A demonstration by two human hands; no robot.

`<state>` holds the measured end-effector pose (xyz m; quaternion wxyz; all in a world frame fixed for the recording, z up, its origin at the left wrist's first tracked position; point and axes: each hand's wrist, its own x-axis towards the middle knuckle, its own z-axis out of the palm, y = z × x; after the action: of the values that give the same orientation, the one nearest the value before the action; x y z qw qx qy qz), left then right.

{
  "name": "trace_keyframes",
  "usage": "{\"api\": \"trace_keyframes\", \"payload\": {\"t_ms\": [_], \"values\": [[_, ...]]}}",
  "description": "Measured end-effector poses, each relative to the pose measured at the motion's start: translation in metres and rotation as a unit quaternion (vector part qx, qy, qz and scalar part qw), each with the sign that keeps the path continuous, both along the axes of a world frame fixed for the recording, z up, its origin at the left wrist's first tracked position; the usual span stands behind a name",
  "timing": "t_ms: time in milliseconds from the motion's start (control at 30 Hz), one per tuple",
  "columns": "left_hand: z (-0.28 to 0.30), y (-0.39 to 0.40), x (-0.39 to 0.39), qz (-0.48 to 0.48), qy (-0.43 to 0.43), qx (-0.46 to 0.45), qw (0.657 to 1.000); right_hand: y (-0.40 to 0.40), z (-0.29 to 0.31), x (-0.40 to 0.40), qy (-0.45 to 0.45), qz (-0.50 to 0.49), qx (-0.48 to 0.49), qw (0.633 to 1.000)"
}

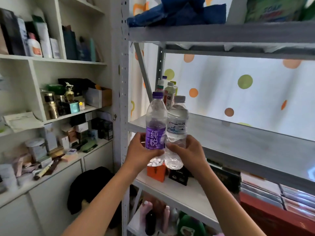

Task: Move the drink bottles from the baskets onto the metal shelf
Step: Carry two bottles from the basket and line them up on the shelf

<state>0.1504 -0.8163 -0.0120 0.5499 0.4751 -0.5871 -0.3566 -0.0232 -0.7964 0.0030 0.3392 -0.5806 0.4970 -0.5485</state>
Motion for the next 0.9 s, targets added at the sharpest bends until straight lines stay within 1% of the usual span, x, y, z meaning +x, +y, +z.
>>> {"api": "trace_keyframes", "payload": {"t_ms": [200,300,467,567,700,833,900], "values": [[0.018,-0.064,0.007,0.008,-0.022,-0.026,0.999,-0.065,0.017,0.007,0.022,-0.032,-0.004,0.999],[0.031,-0.106,0.009,0.013,-0.037,-0.042,0.998,-0.11,0.031,0.005,0.037,-0.037,-0.013,0.999],[0.051,-0.179,0.007,0.028,-0.058,-0.062,0.996,-0.182,0.054,-0.004,0.055,0.007,-0.03,0.998],[0.058,-0.228,0.003,0.038,-0.073,-0.065,0.994,-0.228,0.063,-0.011,0.066,0.013,-0.036,0.997],[0.059,-0.285,-0.01,0.053,-0.097,-0.066,0.992,-0.291,0.065,-0.017,0.057,-0.007,-0.009,0.998],[0.046,-0.332,-0.02,0.06,-0.095,-0.047,0.993,-0.347,0.058,-0.018,0.049,-0.045,0.026,0.997],[0.04,-0.354,-0.021,0.067,-0.093,-0.031,0.993,-0.368,0.052,-0.019,0.062,-0.064,0.034,0.995]]}}
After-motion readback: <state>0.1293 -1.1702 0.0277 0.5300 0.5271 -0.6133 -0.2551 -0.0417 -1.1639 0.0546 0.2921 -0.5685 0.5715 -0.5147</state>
